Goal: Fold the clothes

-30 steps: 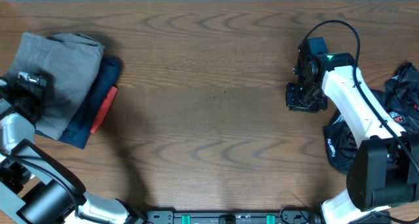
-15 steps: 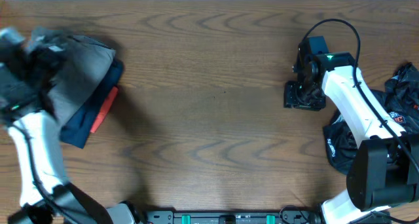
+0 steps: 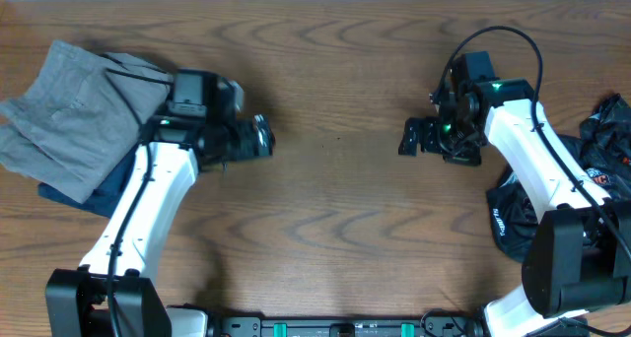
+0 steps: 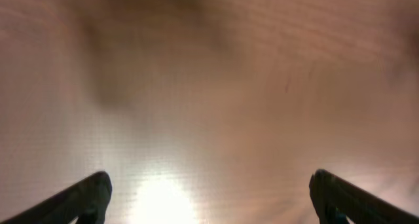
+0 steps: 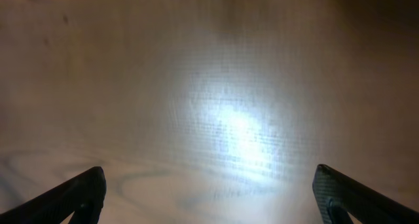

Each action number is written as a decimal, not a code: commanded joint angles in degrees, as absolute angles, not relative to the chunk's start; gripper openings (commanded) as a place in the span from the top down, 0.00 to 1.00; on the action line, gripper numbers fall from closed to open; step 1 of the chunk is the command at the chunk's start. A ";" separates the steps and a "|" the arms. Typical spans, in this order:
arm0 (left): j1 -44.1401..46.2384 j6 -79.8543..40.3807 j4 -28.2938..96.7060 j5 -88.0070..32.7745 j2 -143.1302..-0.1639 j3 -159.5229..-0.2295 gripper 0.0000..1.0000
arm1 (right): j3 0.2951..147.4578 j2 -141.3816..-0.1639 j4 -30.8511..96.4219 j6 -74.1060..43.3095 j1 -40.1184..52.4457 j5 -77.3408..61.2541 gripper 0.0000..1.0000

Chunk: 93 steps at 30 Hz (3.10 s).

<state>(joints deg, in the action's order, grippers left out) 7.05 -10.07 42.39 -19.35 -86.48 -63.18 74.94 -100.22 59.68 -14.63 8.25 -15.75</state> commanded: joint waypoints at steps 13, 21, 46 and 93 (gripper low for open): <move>9.69 -11.25 71.18 -11.66 -77.03 -62.54 0.02 | 74.37 -95.18 74.43 -16.67 8.32 -18.24 0.03; 9.74 -14.02 65.65 -1.80 -50.92 -58.81 0.02 | 63.83 -74.02 59.64 -22.13 10.50 -9.04 0.01; 9.74 -14.04 58.17 6.26 -20.84 -51.07 0.02 | 47.07 -37.89 52.34 -27.40 18.02 14.76 0.01; 9.74 -14.04 58.19 6.28 -20.84 -51.07 0.02 | 0.30 -0.27 4.05 -1.21 5.85 1.45 0.01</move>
<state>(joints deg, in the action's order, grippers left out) 9.76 -13.56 58.19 5.37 -21.19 -51.22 1.52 -0.62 2.35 -3.36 6.33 1.65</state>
